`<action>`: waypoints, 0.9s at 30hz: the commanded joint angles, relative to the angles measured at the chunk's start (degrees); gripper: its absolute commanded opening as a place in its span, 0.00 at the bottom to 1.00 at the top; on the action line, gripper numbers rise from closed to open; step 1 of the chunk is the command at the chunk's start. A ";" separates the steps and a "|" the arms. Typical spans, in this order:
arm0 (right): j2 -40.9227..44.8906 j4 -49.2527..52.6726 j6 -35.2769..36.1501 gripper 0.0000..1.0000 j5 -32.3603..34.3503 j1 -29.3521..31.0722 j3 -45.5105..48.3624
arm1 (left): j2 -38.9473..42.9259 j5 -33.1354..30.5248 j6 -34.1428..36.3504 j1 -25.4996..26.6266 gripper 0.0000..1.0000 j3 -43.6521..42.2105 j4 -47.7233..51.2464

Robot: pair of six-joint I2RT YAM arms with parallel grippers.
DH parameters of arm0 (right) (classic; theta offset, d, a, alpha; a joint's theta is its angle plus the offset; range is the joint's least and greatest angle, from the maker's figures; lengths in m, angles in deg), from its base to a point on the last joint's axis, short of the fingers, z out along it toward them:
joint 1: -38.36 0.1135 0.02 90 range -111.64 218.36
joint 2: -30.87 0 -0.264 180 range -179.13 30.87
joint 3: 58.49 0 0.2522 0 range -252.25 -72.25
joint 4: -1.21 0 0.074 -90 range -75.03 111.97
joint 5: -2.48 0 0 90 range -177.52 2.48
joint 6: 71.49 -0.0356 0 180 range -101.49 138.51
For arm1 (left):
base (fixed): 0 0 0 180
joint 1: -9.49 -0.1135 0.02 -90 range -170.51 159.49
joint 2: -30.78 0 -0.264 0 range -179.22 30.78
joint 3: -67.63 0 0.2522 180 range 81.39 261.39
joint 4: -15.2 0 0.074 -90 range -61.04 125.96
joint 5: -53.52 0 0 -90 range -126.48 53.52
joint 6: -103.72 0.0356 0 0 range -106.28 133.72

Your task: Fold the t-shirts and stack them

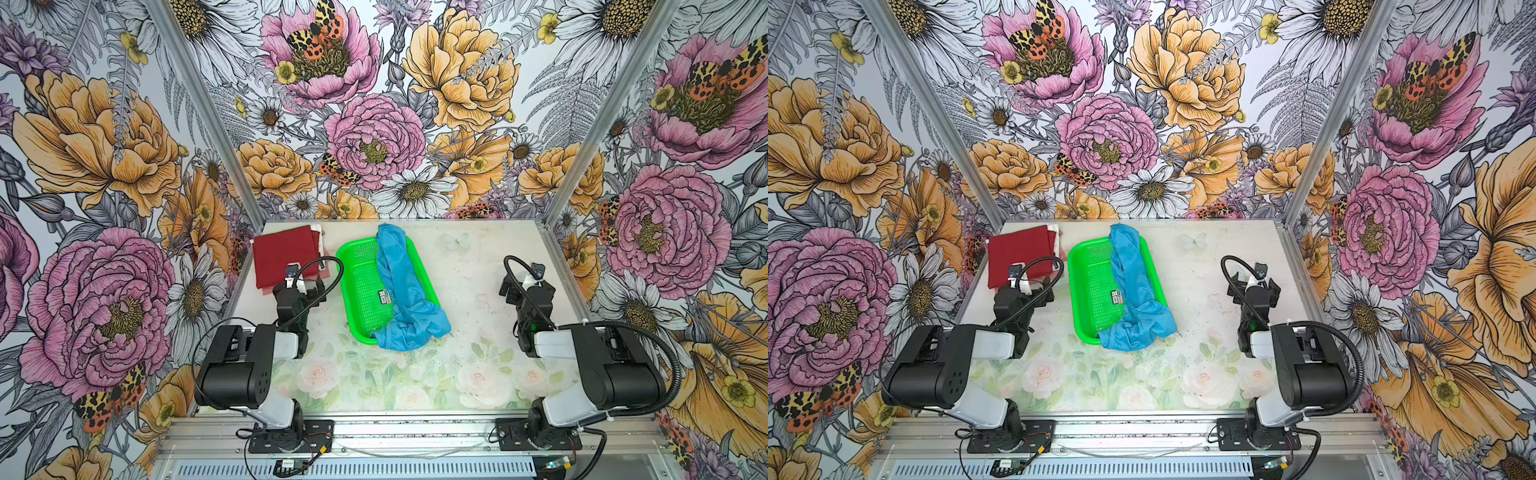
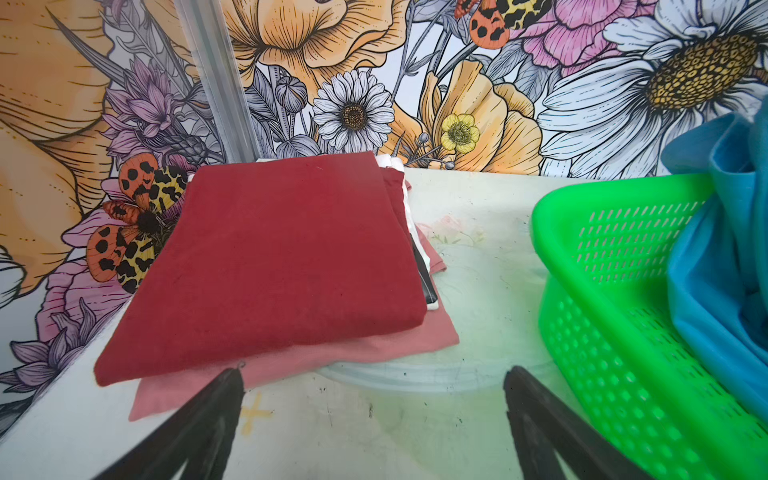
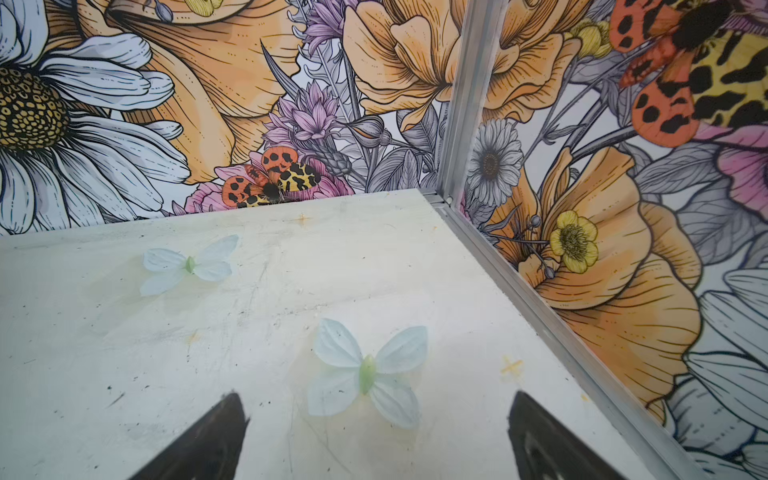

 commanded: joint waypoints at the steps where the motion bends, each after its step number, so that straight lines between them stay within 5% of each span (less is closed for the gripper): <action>1: -0.38 -0.57 -0.24 0.99 0.09 0.08 0.41 | -0.06 0.47 -0.71 0.02 0.99 0.78 -1.14; 9: -0.42 0.50 0.61 1.00 -1.43 0.21 -0.24 | -0.06 0.38 -0.72 -0.05 0.99 0.79 -1.14; 14: -0.41 2.01 3.76 0.99 -10.03 0.09 -0.97 | -0.06 0.43 -0.71 0.02 0.99 0.78 -1.14; 27: -0.66 2.98 2.04 0.99 -7.94 -0.36 -1.60 | 2.23 -0.31 0.50 1.17 0.99 2.17 3.49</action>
